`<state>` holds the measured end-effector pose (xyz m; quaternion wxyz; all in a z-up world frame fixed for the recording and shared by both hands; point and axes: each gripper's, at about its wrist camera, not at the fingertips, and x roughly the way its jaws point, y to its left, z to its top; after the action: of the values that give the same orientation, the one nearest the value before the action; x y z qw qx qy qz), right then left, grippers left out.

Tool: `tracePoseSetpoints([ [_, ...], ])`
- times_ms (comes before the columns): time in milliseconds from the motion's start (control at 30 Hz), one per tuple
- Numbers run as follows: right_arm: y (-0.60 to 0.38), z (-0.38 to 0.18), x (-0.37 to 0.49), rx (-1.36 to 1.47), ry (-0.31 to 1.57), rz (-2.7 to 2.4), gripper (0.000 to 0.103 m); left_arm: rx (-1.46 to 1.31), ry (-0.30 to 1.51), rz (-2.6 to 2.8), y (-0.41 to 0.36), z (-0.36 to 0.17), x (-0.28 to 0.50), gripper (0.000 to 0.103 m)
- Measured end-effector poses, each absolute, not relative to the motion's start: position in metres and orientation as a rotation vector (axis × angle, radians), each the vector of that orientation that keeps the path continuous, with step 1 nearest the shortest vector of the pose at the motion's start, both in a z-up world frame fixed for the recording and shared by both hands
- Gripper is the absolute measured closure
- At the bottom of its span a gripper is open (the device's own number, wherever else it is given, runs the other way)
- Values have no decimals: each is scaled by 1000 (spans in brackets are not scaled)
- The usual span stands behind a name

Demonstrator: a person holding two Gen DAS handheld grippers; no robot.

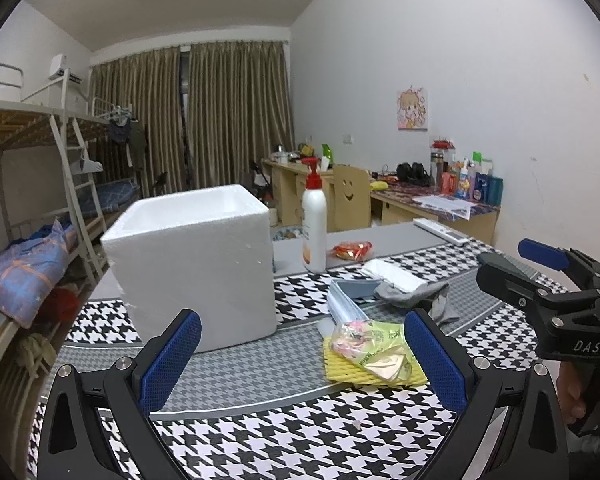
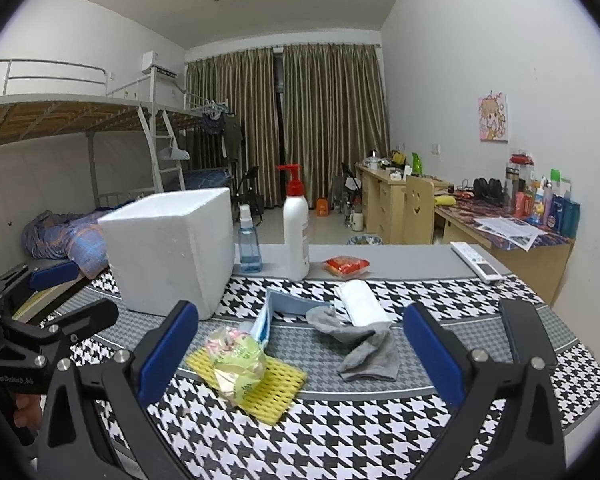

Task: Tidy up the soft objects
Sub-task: 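Grasp the clear snack bag with the right gripper and lift it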

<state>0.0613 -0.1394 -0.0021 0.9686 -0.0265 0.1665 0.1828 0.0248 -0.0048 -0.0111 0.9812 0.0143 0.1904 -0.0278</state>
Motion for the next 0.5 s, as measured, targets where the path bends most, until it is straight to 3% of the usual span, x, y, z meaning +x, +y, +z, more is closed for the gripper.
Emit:
tracePoseSetpoints([
  [500,-134,-22,87,-91,459,436,0,31,484,-81,-11,-28,56,1],
])
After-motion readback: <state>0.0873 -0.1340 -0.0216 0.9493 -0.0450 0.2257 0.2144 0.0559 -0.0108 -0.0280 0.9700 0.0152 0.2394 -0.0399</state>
